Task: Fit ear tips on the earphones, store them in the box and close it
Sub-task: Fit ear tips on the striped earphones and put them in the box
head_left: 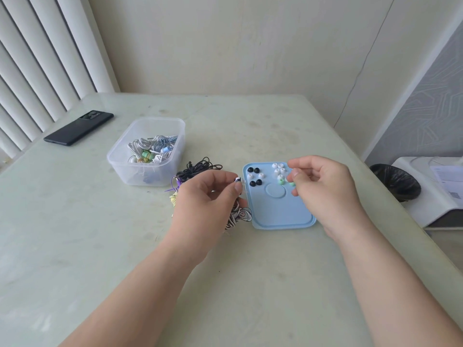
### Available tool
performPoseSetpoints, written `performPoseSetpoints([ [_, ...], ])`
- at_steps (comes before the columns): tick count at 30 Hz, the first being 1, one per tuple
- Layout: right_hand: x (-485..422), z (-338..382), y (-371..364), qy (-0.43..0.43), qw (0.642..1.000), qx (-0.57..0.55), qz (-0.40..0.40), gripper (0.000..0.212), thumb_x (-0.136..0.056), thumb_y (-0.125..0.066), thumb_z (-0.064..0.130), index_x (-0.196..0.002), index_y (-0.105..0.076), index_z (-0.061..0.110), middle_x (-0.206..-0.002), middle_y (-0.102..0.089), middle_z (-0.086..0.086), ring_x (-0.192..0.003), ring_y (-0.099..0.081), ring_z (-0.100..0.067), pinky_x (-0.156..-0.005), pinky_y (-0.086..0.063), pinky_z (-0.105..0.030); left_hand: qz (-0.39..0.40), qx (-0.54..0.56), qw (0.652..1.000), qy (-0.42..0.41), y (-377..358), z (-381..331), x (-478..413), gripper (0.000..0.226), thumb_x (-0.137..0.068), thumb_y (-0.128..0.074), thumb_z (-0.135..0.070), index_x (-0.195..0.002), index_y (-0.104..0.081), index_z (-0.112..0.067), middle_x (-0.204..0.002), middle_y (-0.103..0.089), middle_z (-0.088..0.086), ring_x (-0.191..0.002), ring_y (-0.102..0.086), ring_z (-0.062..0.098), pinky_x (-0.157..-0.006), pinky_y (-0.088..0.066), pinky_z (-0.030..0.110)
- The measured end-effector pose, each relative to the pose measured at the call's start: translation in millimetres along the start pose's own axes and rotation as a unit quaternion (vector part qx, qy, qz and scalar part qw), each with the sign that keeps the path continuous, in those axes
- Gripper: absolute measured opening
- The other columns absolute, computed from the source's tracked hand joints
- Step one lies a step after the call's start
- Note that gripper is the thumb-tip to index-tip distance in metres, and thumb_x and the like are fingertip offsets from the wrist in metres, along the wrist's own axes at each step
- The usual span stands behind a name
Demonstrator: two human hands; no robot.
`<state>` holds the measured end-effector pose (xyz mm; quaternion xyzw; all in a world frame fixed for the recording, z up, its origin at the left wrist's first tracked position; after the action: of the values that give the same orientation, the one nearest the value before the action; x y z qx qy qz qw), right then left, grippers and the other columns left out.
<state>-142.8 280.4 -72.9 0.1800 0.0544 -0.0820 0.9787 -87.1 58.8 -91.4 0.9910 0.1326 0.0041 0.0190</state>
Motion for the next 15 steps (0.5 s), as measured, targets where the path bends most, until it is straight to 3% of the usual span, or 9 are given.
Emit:
performPoseSetpoints([
  [2,-1,-2,-6,0.009,1.0,0.02,-0.001,0.013,-0.094,-0.069,0.016,-0.096,-0.074,0.028,-0.087,-0.073,0.011,-0.076,-0.069,-0.007,-0.071,-0.053,-0.025,-0.008,0.012,1.0,0.004,2,1,-2,0.002,-0.095,-0.075,-0.012,-0.097,-0.074,-0.013,-0.085,-0.079,0.003,-0.075,-0.079,0.017,-0.069,-0.062,0.036],
  [5,-3,0,-25,0.036,0.991,0.121,0.039,0.005,-0.091,-0.073,0.022,-0.092,-0.076,0.026,-0.085,-0.072,0.013,-0.068,-0.064,-0.008,-0.065,-0.053,-0.026,-0.006,0.016,1.0,0.004,0,1,-2,0.002,-0.094,-0.076,-0.013,-0.095,-0.074,-0.014,-0.08,-0.079,0.0,-0.074,-0.078,0.017,-0.069,-0.061,0.035],
  [10,-10,18,-60,0.115,0.931,0.328,0.109,0.013,-0.096,-0.063,0.02,-0.095,-0.074,0.027,-0.097,-0.067,0.008,-0.086,-0.064,-0.021,-0.076,-0.056,-0.037,0.002,0.023,1.0,0.012,0,2,-3,0.002,-0.095,-0.075,-0.013,-0.094,-0.074,-0.015,-0.077,-0.078,-0.001,-0.073,-0.078,0.017,-0.066,-0.061,0.034],
  [12,-14,18,-66,0.129,0.905,0.387,0.119,0.017,-0.096,-0.059,0.015,-0.096,-0.073,0.025,-0.096,-0.06,0.003,-0.09,-0.06,-0.025,-0.073,-0.054,-0.037,0.004,0.028,0.999,0.013,0,2,-3,0.003,-0.095,-0.075,-0.012,-0.095,-0.074,-0.015,-0.079,-0.078,-0.001,-0.076,-0.078,0.019,-0.069,-0.062,0.037],
  [15,-17,14,-71,0.134,0.897,0.401,0.129,0.017,-0.097,-0.059,0.015,-0.087,-0.071,0.021,-0.093,-0.057,-0.001,-0.087,-0.06,-0.027,-0.072,-0.054,-0.039,0.005,0.028,1.0,0.012,1,1,-3,0.004,-0.095,-0.074,-0.012,-0.094,-0.074,-0.016,-0.076,-0.078,0.0,-0.08,-0.078,0.026,-0.073,-0.063,0.046],
])
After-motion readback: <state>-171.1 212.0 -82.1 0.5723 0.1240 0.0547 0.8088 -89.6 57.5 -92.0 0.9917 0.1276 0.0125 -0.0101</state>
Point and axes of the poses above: each hand's wrist, its own x-axis away from the middle knuckle, its own y-axis out of the back of the hand, z = x × y, the point moved 7 cm from there along -x, towards the middle knuckle
